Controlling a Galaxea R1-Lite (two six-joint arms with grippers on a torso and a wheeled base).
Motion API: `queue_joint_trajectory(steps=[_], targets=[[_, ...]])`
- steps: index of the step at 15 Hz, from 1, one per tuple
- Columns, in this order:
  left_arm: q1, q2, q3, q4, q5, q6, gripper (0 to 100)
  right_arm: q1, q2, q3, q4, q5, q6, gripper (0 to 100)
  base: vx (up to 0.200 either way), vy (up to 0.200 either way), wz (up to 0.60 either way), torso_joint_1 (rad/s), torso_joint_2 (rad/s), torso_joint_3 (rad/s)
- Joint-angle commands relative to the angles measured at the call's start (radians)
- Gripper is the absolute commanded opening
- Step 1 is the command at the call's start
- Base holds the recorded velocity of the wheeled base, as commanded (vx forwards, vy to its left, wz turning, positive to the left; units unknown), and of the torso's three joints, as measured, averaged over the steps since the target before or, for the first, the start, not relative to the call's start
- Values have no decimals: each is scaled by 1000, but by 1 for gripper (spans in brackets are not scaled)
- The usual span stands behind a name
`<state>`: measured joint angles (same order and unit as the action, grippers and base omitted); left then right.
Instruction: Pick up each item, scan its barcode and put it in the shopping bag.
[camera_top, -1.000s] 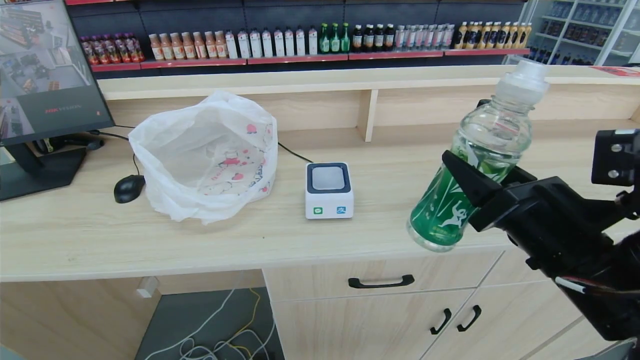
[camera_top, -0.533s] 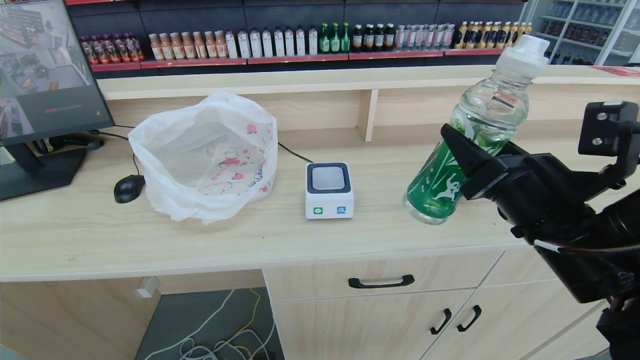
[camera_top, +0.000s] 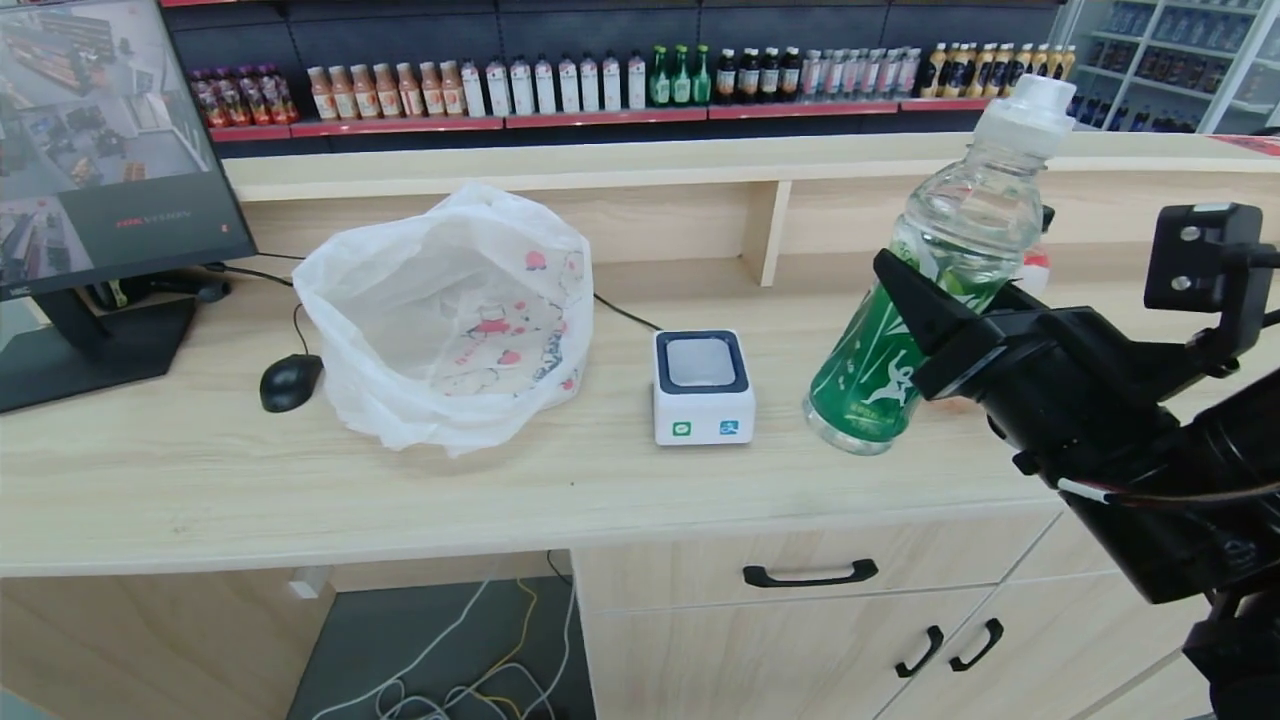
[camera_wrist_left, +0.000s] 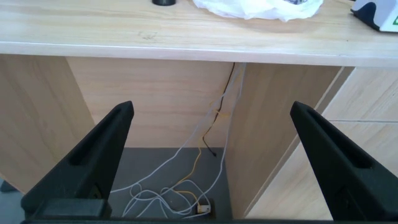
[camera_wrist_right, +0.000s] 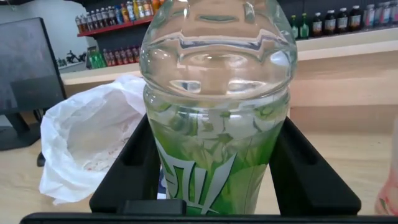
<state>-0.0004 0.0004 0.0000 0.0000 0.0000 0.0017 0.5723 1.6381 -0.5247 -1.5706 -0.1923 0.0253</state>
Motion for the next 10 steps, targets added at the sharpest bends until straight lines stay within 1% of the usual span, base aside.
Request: queue_joint_trajectory(steps=[1,7,10], targets=[[0,0,0,0,0,0,100,-2,-3,-1,0,1,1,0,0,200,0,2,-2,2],[-1,0,0,0,0,1,100,-2,-20,-1,0,1,1,0,0,200,0,0,-1,2],[-1,0,0,0,0,1,100,-2,-34,-1,0,1,1,0,0,0,0,0,0,0]])
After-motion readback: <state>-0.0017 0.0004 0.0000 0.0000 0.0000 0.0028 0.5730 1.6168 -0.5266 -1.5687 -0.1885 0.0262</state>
